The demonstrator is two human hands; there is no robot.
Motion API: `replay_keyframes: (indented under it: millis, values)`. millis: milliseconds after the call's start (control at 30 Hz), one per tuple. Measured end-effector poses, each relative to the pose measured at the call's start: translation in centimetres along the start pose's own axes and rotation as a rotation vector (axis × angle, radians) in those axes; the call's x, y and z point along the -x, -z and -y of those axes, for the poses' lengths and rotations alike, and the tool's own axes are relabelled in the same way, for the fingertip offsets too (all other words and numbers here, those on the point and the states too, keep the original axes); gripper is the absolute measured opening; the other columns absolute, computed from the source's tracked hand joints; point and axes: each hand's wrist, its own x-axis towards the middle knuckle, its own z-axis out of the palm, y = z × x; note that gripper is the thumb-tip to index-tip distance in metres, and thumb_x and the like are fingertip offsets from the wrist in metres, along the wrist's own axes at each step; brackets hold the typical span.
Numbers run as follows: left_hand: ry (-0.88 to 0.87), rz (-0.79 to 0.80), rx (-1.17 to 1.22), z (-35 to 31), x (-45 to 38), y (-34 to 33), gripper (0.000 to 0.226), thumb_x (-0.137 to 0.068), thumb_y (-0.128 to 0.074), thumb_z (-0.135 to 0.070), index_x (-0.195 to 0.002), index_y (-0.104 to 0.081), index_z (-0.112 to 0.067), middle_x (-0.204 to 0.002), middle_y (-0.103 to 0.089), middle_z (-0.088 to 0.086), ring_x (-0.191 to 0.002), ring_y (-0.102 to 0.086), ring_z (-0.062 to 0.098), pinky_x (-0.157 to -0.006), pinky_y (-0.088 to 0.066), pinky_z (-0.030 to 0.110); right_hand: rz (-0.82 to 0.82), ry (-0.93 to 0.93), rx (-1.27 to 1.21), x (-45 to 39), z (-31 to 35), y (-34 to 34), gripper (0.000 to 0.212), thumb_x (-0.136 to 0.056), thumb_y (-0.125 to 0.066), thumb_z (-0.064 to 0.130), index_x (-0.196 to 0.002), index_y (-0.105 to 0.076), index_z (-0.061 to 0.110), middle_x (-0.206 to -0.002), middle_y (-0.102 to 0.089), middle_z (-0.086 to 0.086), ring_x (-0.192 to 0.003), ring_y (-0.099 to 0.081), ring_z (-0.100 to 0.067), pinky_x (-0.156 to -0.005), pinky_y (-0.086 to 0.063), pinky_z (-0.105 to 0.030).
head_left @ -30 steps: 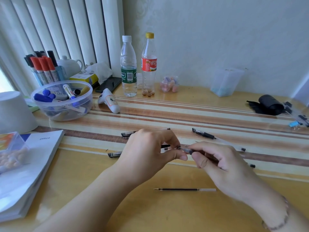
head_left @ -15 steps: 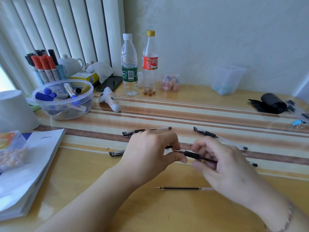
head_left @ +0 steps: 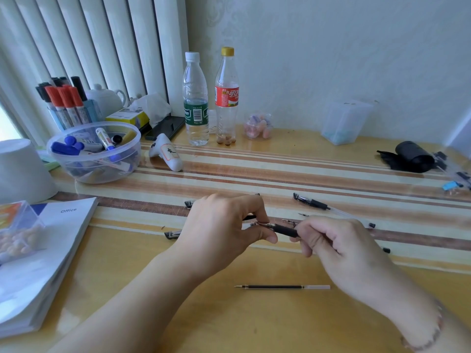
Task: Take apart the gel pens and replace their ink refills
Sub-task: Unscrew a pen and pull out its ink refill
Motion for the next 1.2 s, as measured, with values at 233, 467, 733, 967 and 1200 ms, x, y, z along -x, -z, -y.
replay_keyframes:
  millis: [233, 467, 733, 967, 1200]
  values:
    - [-0.028, -0.001, 0.012, 0.1, 0.0, -0.2, 0.042, -0.065, -0.06, -0.065, -0.083, -0.059, -0.027, -0.069, -0.071, -0.002, -0.054, -0.055, 0.017, -0.052, -0.048, 0.039, -0.038, -0.021, -0.056, -0.1, 0.2, 0.1, 0.034, -0.083, -0.047, 0.053, -0.063, -0.06, 0.029, -0.057, -0.062, 0.006, -0.04, -0.043, -0.008, -0.041, -0.029, -0.015]
    - [-0.038, 0.067, -0.113, -0.2, 0.1, 0.1, 0.036, -0.069, -0.067, -0.063, -0.08, -0.064, -0.029, -0.076, -0.069, -0.011, -0.054, -0.047, 0.008, -0.055, -0.049, 0.033, -0.075, -0.021, 0.178, 0.1, 0.2, 0.0, 0.021, -0.073, -0.065, 0.053, -0.083, -0.059, 0.036, -0.072, -0.063, 0.018, -0.057, -0.054, -0.01, -0.048, -0.041, -0.026]
    - [-0.152, 0.228, -0.249, 0.2, 0.2, -0.1, 0.024, -0.087, -0.052, -0.05, -0.089, -0.072, -0.036, -0.088, -0.069, -0.018, -0.074, -0.061, 0.009, -0.053, -0.043, 0.025, -0.165, 0.066, 0.38, 0.1, 0.4, -0.4, 0.011, -0.075, -0.072, 0.043, -0.077, -0.067, 0.033, -0.065, -0.067, 0.021, -0.059, -0.062, 0.0, -0.048, -0.05, -0.025]
    - [-0.17, 0.149, -0.135, -0.1, 0.3, -0.5, 0.02, -0.086, -0.058, -0.043, -0.082, -0.074, -0.031, -0.079, -0.07, -0.016, -0.068, -0.062, 0.007, -0.051, -0.049, 0.029, -0.165, 0.084, 0.426, 0.0, 0.1, 0.3, 0.02, -0.085, -0.054, 0.038, -0.07, -0.066, 0.033, -0.04, -0.03, 0.024, -0.039, -0.029, 0.007, -0.042, -0.019, -0.014]
    - [0.134, 0.342, 0.226, 0.4, -0.1, 0.6, 0.039, -0.094, -0.033, -0.011, -0.129, -0.038, -0.028, -0.083, -0.056, -0.001, -0.075, -0.05, 0.006, -0.068, -0.039, 0.018, -0.18, -0.02, 0.378, -0.2, -0.9, 1.0, 0.009, -0.079, -0.065, 0.044, -0.083, -0.063, 0.036, -0.067, -0.062, 0.025, -0.065, -0.058, 0.001, -0.054, -0.047, -0.025]
